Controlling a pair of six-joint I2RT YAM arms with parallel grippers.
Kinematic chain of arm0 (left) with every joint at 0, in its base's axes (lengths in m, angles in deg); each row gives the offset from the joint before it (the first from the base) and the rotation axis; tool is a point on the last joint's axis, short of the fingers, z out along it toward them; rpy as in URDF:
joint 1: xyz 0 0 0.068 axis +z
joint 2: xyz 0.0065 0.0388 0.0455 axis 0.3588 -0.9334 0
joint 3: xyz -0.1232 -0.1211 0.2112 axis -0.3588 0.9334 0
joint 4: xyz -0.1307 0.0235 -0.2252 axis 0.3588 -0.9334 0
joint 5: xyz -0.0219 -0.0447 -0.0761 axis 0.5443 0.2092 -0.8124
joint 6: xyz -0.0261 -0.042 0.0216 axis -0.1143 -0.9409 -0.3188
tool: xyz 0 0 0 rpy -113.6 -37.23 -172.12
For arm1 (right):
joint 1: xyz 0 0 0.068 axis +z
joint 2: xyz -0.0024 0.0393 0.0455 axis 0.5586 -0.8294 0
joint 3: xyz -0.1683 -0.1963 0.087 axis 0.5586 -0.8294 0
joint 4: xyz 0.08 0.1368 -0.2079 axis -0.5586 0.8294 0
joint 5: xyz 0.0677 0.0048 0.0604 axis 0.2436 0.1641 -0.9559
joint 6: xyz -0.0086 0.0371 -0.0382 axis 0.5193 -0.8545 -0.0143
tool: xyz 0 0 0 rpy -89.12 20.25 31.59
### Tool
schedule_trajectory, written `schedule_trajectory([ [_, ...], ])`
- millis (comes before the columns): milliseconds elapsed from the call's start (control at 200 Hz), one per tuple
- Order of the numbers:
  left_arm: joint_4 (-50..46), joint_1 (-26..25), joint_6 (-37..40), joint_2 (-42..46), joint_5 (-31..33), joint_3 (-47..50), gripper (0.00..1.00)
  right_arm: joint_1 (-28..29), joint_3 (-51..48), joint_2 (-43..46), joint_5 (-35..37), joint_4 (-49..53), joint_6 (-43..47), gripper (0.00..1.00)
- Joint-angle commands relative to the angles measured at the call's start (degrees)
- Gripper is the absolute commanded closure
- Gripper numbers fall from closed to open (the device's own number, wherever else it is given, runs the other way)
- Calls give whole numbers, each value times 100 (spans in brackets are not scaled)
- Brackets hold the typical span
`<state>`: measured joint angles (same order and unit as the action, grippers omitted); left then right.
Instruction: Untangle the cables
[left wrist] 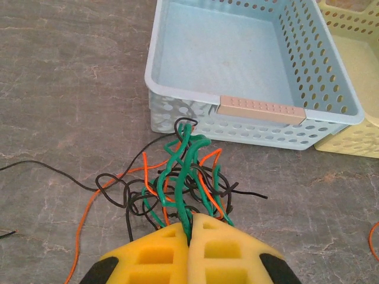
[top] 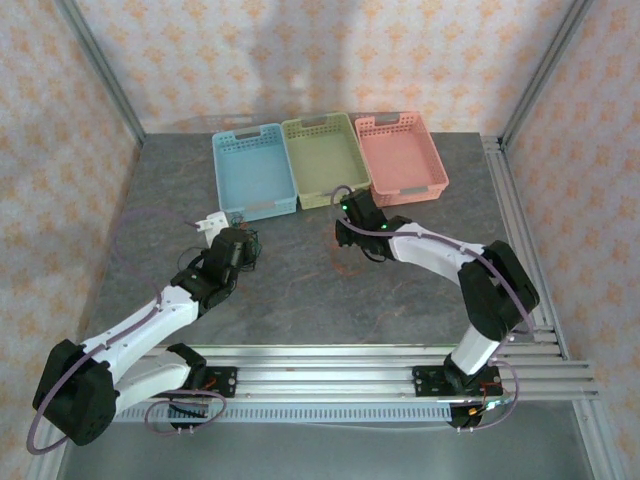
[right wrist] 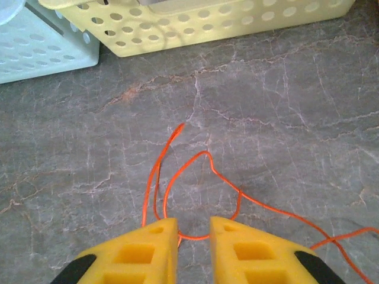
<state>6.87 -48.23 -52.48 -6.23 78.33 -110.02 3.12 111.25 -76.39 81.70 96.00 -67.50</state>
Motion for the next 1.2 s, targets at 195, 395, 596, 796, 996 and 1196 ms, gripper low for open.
schedule_trajectory([
  [195,92,49,-52,99,229,-60,100,-154,-377,-284,433,-2066,957,76],
  [395,83,50,-67,91,230,-63,100,-364,-433,-585,95,-3002,1116,57],
  [596,96,55,-52,82,225,-69,100,-303,-526,-601,-175,-2461,998,43],
  [796,75,48,-52,33,219,-95,100,-237,-670,-995,-191,-2407,998,35],
  [996,72,55,-54,33,230,-95,100,-210,-444,-1298,-213,-2299,1031,57],
  [1196,74,47,-67,37,231,-96,100,-195,-798,-625,-244,-2790,1132,100],
])
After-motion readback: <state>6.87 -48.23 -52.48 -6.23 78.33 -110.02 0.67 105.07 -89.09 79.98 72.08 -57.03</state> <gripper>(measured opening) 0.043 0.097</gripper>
